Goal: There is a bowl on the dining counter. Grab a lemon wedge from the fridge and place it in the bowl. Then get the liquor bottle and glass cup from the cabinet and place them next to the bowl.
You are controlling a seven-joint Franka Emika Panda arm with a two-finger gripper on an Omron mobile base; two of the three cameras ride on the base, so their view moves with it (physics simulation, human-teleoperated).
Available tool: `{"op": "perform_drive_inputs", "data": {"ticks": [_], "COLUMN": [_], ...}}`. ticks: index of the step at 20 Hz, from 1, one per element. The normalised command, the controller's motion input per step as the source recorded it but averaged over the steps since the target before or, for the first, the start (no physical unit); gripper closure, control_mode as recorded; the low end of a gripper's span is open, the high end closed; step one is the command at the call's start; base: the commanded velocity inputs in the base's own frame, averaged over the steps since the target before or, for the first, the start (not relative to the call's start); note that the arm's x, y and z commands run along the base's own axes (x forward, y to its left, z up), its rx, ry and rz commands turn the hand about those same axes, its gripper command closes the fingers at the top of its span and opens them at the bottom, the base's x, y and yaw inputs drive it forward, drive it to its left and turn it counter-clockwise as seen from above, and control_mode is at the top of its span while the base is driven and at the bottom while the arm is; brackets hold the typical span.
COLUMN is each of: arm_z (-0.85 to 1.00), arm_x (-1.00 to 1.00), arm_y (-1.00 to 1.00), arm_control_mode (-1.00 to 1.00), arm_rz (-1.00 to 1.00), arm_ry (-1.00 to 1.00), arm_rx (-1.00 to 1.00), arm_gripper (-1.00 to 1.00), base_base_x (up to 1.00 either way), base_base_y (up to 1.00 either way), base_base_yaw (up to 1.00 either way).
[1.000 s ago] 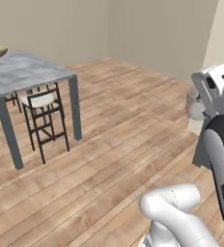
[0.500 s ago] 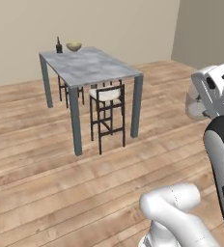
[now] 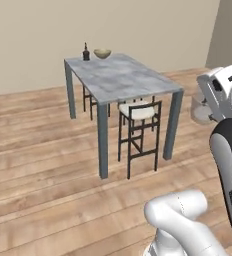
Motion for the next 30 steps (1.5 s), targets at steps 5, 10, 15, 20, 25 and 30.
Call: {"op": "perform_drive_inputs", "data": {"ticks": [5,10,15,20,25,30], "arm_z": [0.0,0.0,0.0,0.0,0.0,0.0], "arm_x": [0.0,0.0,0.0,0.0,0.0,0.0], "arm_y": [0.0,0.0,0.0,0.0,0.0,0.0], "arm_control_mode": [1.0,1.0,1.0,1.0,1.0,1.0], "arm_rz": [0.0,0.0,0.0,0.0,0.0,0.0], "arm_ry": [0.0,0.0,0.0,0.0,0.0,0.0], "arm_rx": [0.0,0.0,0.0,0.0,0.0,0.0], "arm_gripper": [1.0,1.0,1.0,1.0,1.0,1.0], "base_base_x": [1.0,0.98,0.79,0.62,0.26,0.03], "base_base_y": [-0.53,-0.66,-0.86,-0.96,-1.0,-1.0], "base_base_yaw": [0.28,0.3,0.25,0.22,0.18,0.21]}}
